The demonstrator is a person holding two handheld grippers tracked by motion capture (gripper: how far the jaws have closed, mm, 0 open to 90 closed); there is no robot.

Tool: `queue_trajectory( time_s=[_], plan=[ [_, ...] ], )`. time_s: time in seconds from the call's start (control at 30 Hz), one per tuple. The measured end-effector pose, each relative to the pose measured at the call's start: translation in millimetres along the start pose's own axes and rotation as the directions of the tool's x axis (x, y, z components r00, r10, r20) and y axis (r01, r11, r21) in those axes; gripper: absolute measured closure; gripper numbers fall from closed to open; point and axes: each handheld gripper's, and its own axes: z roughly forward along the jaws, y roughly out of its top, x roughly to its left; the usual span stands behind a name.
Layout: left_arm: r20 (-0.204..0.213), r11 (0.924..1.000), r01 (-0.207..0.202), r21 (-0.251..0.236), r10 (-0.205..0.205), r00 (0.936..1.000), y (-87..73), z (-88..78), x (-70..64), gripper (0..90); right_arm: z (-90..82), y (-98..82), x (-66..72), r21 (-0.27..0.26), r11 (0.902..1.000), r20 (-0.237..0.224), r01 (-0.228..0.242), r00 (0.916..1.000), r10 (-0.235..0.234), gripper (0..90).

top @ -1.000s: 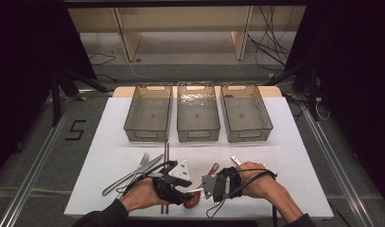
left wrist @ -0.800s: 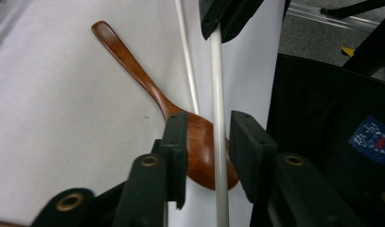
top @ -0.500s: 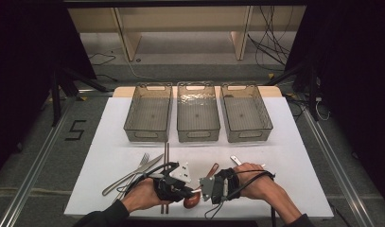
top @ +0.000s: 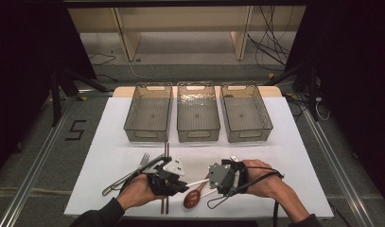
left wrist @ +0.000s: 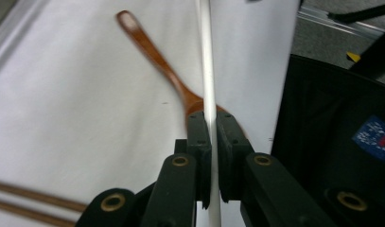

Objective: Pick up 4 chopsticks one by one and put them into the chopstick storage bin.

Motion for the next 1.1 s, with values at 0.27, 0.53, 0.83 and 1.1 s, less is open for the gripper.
queue_trajectory(
  time_s=[0.27, 0.53, 0.83, 1.1],
  plan=[
    [-0.087, 0.9950, 0.094, -0.036, -0.096, 0.9916, -9.8, -14.0, 20.4, 85.0, -10.6, -21.9, -5.3, -0.121, 0.9735, 0.051, -0.194, 0.9783, 0.201, 39.6],
    [-0.150, 0.9773, 0.180, -0.111, -0.196, 0.9692, -17.3, -30.1, 38.2, 84.9, -9.1, -46.1, -2.9, -0.260, 0.8465, 0.033, -0.465, 0.8718, 0.489, 35.6],
    [-0.167, 0.9556, 0.244, -0.165, -0.271, 0.9480, -22.3, -44.6, 54.6, 84.9, -14.7, -64.9, -1.3, -0.338, 0.7241, -0.013, -0.601, 0.7724, 0.635, 31.5],
    [-0.155, 0.9269, 0.302, -0.223, -0.339, 0.9278, -26.2, -56.0, 73.2, 84.9, -13.3, -66.9, 0.7, -0.338, 0.7063, -0.022, -0.622, 0.7556, 0.655, 28.9]
  ],
)
